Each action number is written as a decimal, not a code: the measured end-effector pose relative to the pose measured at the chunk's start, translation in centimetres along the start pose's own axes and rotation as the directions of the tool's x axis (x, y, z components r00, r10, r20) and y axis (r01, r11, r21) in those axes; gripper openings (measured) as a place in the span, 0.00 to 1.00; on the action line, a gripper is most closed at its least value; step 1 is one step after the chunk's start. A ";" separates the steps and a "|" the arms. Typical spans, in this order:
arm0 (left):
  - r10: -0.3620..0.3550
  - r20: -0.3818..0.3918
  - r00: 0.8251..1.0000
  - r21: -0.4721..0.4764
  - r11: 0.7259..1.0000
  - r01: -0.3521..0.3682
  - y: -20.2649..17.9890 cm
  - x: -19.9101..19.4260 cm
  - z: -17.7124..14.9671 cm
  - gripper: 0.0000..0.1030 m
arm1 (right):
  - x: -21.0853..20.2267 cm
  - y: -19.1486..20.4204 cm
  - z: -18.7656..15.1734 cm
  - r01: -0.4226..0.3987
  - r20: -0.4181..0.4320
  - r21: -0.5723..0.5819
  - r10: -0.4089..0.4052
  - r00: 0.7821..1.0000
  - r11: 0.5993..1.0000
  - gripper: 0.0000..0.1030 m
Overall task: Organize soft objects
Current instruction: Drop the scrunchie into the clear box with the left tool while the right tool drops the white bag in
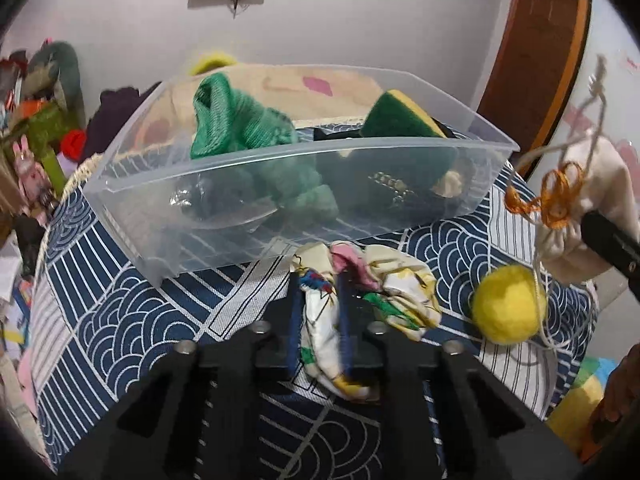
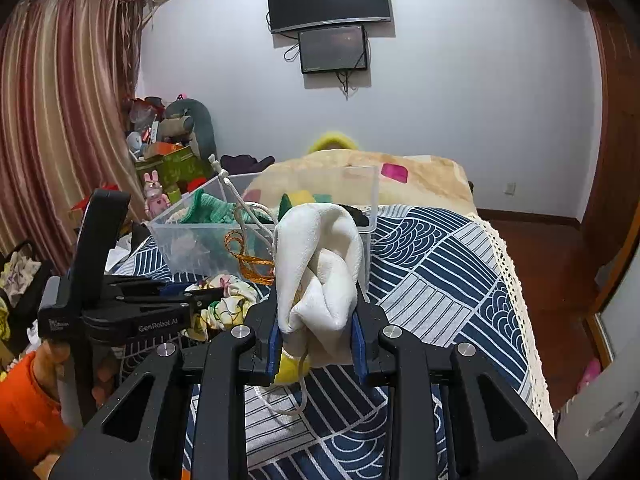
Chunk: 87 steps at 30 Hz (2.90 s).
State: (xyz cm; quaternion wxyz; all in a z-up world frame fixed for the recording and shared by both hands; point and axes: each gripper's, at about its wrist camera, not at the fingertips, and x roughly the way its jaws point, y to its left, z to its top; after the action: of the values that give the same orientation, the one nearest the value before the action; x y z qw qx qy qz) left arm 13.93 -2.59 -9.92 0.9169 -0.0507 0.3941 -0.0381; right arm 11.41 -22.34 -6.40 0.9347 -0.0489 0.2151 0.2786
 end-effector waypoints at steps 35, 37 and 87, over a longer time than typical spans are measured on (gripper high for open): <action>0.081 0.307 0.948 -0.026 0.997 -0.076 3.4 -9.0 6.8 0.08 | 2.9 3.8 9.1 0.013 0.144 -0.112 0.004 0.990 0.994 0.25; 0.081 0.302 0.950 -0.023 0.997 -0.078 3.4 -8.4 7.6 0.08 | 3.3 3.9 9.3 0.009 0.135 -0.116 0.006 0.991 0.993 0.25; 0.153 0.260 0.953 -0.025 0.988 -0.152 4.9 -6.6 7.4 0.64 | 6.3 3.3 10.1 0.024 -0.026 -0.159 -0.029 0.999 0.987 0.57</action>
State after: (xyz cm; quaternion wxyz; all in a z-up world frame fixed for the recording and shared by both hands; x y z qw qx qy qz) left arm 14.87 3.43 -0.71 0.9609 -0.0268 0.2725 0.0408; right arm 18.14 -14.23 0.07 0.9284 -0.1299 0.2048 0.2815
